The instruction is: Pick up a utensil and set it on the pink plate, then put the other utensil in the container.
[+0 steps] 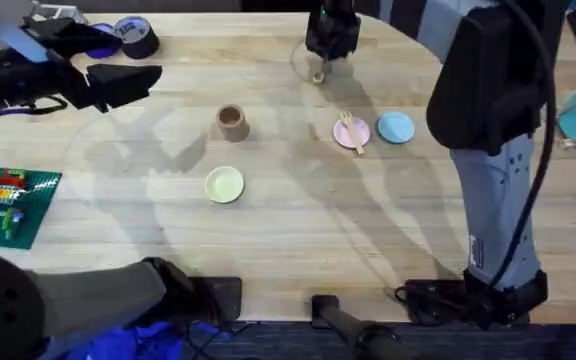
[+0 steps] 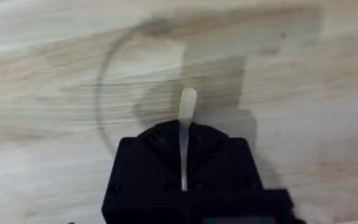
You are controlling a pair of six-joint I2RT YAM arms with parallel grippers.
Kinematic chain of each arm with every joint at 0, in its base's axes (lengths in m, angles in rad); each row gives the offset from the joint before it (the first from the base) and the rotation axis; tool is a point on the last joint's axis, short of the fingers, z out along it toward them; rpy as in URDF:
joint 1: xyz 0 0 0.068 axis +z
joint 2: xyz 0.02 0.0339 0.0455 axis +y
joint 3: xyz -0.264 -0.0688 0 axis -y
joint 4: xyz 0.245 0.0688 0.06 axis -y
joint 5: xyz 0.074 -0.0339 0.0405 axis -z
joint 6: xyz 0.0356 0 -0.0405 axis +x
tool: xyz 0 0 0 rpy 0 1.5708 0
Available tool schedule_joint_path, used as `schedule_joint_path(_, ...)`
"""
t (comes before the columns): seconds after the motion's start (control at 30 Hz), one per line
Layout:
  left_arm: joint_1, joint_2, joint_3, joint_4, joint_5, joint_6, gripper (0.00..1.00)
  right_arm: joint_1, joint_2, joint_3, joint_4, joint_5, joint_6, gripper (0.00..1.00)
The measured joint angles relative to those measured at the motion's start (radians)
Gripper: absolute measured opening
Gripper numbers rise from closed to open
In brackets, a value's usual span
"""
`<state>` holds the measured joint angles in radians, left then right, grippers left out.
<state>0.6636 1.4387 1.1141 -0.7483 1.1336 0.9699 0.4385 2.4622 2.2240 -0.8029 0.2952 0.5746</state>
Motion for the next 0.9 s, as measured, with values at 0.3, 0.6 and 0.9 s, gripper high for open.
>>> schedule_joint_path(0.3,0.0,0.0,0.0,0.0,0.0,0.0,0.993,0.015,0.004,0.29,-0.17,-0.006,-0.254,0.033)
schedule_joint_path(0.6,0.0,0.0,0.0,0.0,0.0,0.0,0.993,0.019,-0.022,0.433,-0.275,-0.186,-0.448,0.035)
schedule_joint_path(0.9,0.0,0.0,0.0,0.0,0.0,0.0,0.993,0.012,-0.15,0.433,-0.313,-0.347,-0.624,0.035)
